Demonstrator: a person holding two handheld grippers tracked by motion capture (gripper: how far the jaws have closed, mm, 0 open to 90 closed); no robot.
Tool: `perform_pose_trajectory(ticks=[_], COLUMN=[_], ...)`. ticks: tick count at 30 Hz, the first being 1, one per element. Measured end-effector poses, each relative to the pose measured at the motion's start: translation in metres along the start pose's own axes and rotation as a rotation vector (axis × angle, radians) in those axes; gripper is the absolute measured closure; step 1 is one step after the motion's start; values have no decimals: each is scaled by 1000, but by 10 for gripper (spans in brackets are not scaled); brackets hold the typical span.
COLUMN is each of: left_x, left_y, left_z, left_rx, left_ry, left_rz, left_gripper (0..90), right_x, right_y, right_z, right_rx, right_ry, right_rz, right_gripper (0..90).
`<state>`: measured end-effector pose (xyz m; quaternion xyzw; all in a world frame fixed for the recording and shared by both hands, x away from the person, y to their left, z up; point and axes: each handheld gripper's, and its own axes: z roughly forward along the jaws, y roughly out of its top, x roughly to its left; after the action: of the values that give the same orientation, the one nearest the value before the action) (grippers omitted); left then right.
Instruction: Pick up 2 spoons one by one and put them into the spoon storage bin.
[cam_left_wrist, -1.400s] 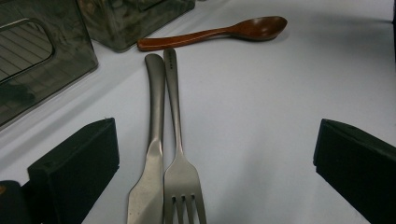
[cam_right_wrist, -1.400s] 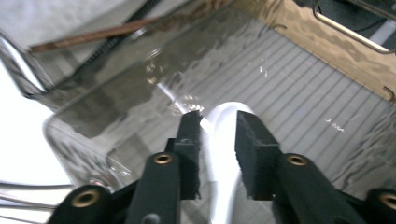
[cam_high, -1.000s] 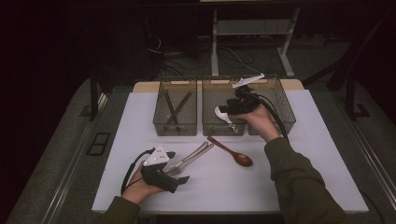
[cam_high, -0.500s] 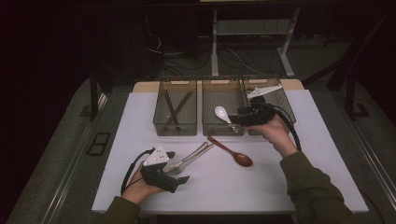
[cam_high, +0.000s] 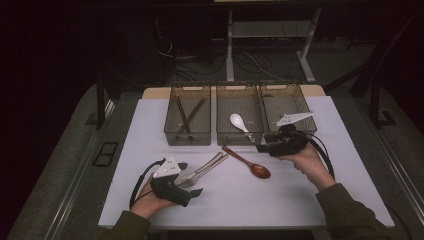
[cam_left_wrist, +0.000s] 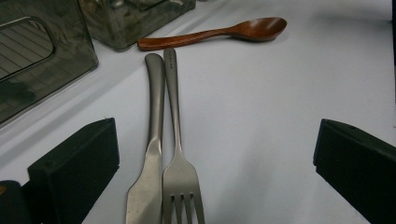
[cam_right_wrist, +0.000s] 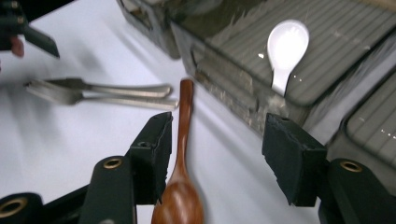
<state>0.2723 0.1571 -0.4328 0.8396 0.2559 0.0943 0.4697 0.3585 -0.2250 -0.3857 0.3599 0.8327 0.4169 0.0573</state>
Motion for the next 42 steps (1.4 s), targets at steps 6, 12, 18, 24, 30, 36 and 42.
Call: perform_pose_trajectory(ticks=[6,12,18,24,30,36,42], left_x=[0,0,-1,-1,-1,-1,-1], left_y=[0,0,0,0,0,0,0], left_z=[0,-1,-1,-1,0,-1,0], left_rx=[0,-1,0,1,2,1,1], left_ry=[1,1,0,0,-2,-1,-2], left_rz=[3,4,6,7,9,8,7], left_gripper=[0,0,0,0,0,0,0], right_x=[6,10,14,17,21,24,25], right_y=[-21,-38,-48,-51,-53,-53,-54], right_z=[1,8,18,26,31,32,32], right_rx=[40,95,143,179,200,208,218], right_ry=[7,13,24,18,10,24,53], right_rz=[-7,1,-5,-32,-59,-76,-65], right_gripper=[423,457,484,488,512,600,694])
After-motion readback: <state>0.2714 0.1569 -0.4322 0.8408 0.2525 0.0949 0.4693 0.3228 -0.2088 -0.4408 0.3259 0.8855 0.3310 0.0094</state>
